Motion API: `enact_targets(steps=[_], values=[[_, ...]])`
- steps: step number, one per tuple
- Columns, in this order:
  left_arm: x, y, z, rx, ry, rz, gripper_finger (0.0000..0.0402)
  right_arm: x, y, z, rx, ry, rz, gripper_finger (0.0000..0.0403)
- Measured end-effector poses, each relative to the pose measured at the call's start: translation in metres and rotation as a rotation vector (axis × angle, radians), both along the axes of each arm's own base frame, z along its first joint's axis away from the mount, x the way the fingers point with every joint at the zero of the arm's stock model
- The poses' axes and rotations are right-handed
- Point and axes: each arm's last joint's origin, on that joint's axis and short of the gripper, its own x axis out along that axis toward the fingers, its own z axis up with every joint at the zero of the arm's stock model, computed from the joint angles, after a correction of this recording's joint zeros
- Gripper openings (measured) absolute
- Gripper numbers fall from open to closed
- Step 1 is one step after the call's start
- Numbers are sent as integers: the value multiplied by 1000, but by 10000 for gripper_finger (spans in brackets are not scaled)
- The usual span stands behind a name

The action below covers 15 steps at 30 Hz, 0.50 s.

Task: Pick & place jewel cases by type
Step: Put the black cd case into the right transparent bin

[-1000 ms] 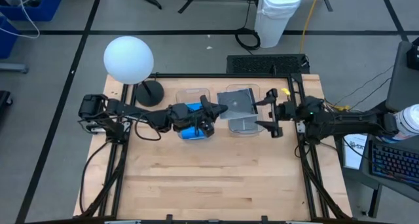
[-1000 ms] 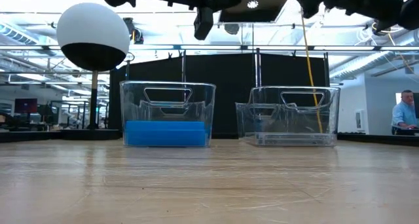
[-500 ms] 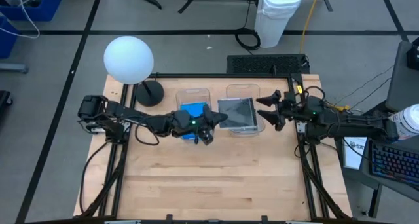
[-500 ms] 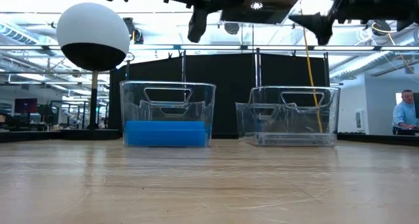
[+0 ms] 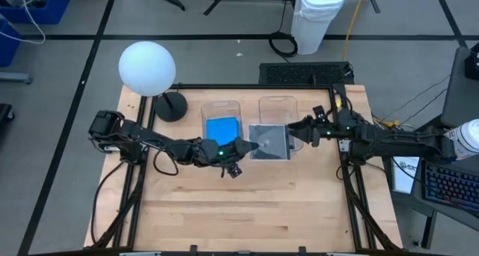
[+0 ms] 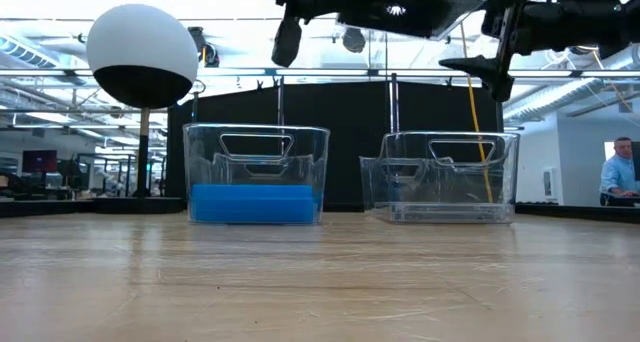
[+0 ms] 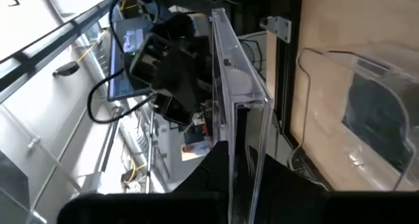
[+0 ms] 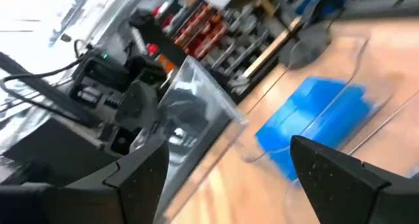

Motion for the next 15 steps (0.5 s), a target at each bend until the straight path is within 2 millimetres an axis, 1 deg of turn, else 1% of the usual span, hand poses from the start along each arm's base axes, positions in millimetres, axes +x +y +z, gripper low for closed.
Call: enact_targets(steps=[5, 8, 12, 15], values=[[0, -1, 0, 0, -3, -4, 29, 13, -1, -8, 94, 31, 35, 309], [1, 0, -3, 3, 11, -2, 34, 22, -1, -7, 124, -14, 97, 304], [3, 0, -7, 13, 27, 2, 22, 32, 0, -3, 108, -96, 119, 280], [5, 2, -9, 18, 18, 16, 22, 38, 0, -7, 81, -98, 132, 248]])
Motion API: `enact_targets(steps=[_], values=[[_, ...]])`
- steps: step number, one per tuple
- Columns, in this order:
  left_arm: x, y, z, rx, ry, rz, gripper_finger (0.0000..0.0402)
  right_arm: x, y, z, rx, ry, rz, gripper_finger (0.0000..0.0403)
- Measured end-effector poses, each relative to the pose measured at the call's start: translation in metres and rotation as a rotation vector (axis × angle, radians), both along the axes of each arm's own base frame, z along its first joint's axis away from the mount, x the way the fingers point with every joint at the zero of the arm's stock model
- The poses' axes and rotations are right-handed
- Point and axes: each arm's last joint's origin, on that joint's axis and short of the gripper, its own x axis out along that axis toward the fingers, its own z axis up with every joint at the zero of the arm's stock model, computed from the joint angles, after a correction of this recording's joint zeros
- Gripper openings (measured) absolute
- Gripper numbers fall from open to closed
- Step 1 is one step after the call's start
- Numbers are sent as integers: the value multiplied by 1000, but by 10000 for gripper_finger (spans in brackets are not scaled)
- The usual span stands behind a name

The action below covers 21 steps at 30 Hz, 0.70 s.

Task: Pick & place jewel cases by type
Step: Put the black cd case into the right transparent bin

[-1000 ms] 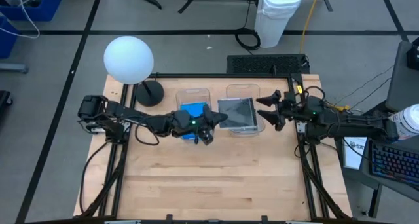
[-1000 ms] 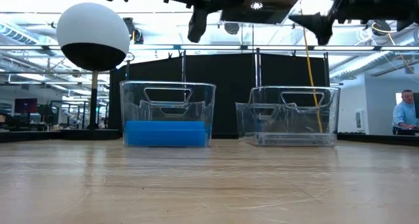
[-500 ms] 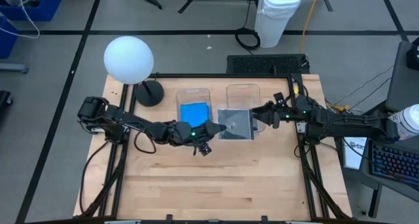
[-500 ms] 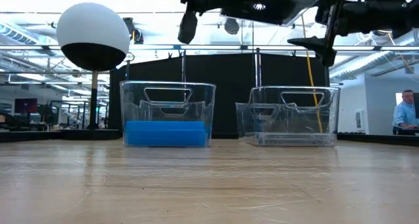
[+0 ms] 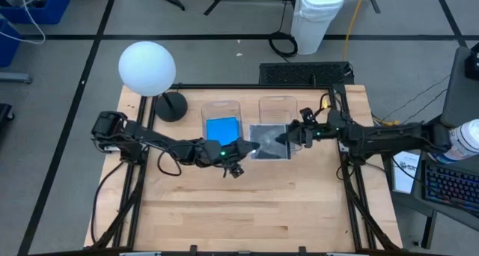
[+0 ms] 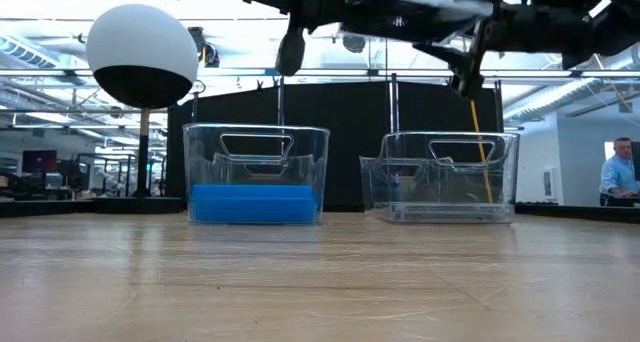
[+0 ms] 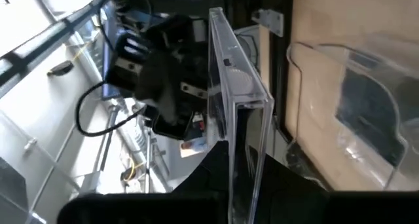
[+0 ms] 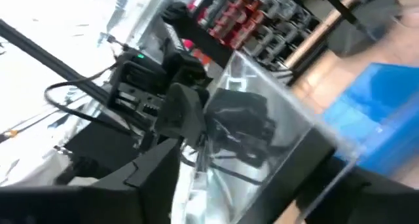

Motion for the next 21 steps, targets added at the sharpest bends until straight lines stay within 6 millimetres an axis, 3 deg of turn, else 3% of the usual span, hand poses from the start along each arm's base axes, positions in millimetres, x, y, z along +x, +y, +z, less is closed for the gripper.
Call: enact_targets(steps=[6, 14, 17, 21], values=[[1, 11, 0, -6, 0, 44, 41, 8, -1, -10, -18, 43, 28, 153], [2, 21, -2, 5, 16, 71, 22, 8, -1, -5, -122, -17, 38, 20], [2, 21, -1, -7, 6, 72, 47, 7, -2, -4, -202, -34, 24, 16], [2, 19, 0, -51, -19, 89, 130, 6, -5, -3, -304, -52, 5, 28]])
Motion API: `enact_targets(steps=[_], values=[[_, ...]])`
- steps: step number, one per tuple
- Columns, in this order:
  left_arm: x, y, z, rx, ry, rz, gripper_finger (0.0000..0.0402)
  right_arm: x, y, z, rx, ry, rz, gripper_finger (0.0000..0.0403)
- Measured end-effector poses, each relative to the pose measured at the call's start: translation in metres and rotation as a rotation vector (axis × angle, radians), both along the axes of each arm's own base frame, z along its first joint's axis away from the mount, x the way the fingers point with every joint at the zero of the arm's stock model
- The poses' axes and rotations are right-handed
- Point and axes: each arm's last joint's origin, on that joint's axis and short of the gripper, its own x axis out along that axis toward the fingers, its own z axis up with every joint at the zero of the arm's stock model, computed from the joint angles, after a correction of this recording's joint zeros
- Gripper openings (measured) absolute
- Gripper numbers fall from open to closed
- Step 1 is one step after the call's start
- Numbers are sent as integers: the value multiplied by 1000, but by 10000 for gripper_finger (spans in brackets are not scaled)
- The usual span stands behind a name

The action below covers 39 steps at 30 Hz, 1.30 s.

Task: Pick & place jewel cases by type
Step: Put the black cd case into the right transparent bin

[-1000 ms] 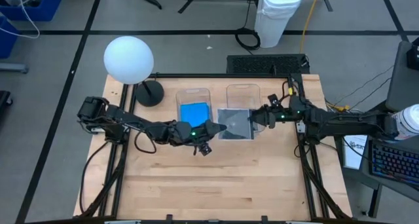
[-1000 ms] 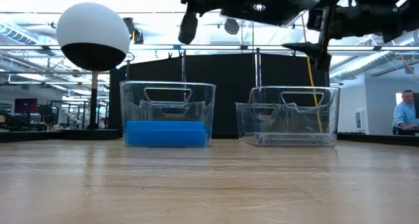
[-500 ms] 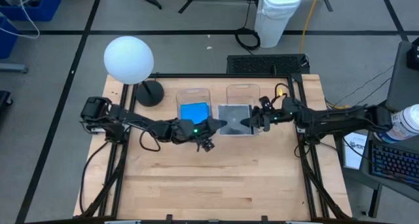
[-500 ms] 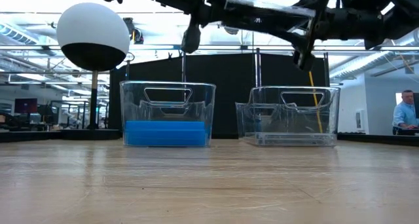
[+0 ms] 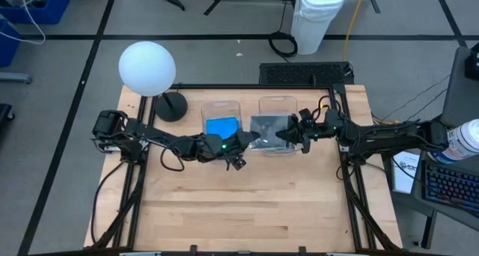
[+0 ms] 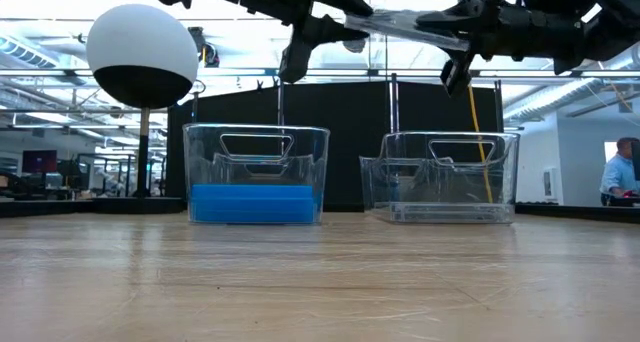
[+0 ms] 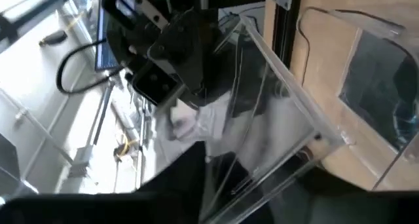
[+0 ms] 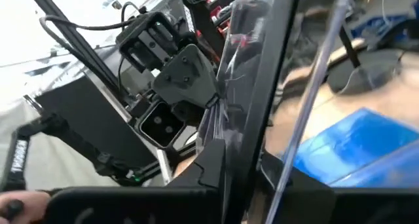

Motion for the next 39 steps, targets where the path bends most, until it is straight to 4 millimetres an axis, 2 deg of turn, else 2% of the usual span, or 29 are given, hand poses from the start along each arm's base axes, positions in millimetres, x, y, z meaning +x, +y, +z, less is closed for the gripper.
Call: enact_targets(steps=[5, 9, 13, 16, 19, 22, 24, 28, 32, 34, 36, 39], values=[[-2, -8, 6, -13, -69, 80, 221, -1, -1, 3, -64, -31, -10, 9], [-6, -18, 12, -10, -136, 197, 272, -3, 0, 7, -87, -59, -12, 11], [-12, -26, 13, 27, -117, 350, 298, -7, 1, 12, -129, -91, -12, 19], [-19, -31, 18, 25, -121, 473, 298, -9, 2, 14, -198, -105, -9, 11], [-30, -33, 26, -38, -171, 557, 279, -12, 3, 15, -292, -113, -4, 7], [-57, -33, 35, -68, -189, 539, 239, -13, 3, 10, -378, -62, 12, 11], [-76, -29, 44, -147, -263, 531, 202, -15, 1, 5, -428, -17, 5, 14], [-128, -14, 57, -380, -408, 481, 110, -18, -7, -6, -506, 125, -93, 9], [-172, -3, 51, -644, -396, 284, 23, -22, -17, -12, -475, 235, -227, 9], [-188, 0, 50, -771, -392, 197, 9, -25, -21, -12, -408, 244, -260, 12], [-200, 3, 51, -868, -401, 138, 14, -28, -25, -12, -335, 253, -288, 12], [-208, 5, 44, -921, -395, 132, 20, -32, -29, -16, -236, 307, -310, 7]])
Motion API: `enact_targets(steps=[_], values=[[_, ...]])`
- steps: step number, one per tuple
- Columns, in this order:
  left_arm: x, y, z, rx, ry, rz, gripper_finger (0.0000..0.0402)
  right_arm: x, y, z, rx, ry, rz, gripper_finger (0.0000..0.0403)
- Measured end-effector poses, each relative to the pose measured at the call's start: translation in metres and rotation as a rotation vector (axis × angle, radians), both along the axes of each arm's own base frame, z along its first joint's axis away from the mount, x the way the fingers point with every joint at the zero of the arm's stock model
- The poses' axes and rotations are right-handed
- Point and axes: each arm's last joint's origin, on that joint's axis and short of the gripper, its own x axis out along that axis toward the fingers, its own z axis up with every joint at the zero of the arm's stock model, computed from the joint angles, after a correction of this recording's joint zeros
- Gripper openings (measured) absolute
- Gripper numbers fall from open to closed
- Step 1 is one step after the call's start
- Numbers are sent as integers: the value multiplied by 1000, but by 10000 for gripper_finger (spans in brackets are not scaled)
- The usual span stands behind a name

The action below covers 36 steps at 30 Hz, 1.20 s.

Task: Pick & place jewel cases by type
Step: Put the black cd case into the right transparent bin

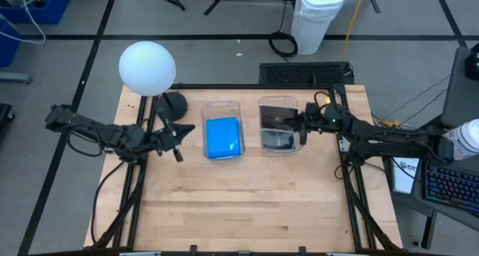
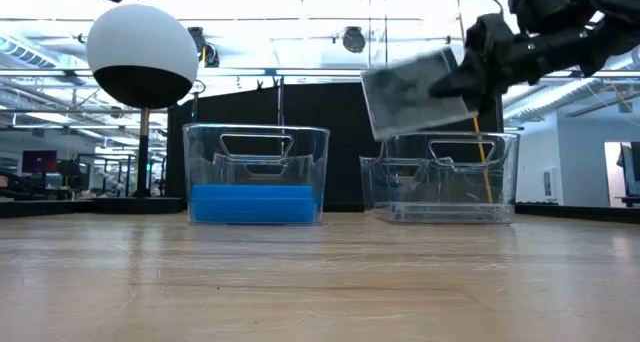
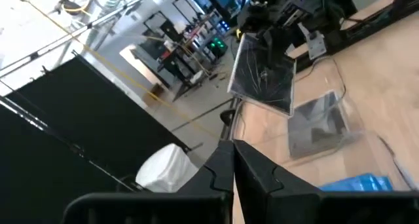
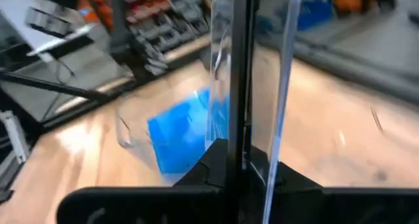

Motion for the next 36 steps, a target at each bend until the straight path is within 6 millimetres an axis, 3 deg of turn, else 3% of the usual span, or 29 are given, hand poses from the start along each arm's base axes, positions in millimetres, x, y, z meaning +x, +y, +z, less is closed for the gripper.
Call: enact_targets(steps=[7, 12, 20, 25, 31, 36], values=[[-1, 0, -20, 43, 63, -3, 5, -7, -4, -15, 102, 139, -47, 13], [-1, 1, -21, 41, 65, -1, 19, -8, -5, -15, 243, 110, -31, 7], [-2, 1, -23, 40, 84, 0, 7, -9, -6, -24, 391, 167, -39, 7], [-2, 1, -25, 52, 108, 0, 20, -4, -9, -36, 432, 232, -52, 13], [-2, 1, -26, 55, 114, 0, 4, 10, -16, -41, 498, 283, -68, 17], [-2, 1, -26, 55, 115, 0, 23, 16, -18, -42, 545, 302, -49, 12]])
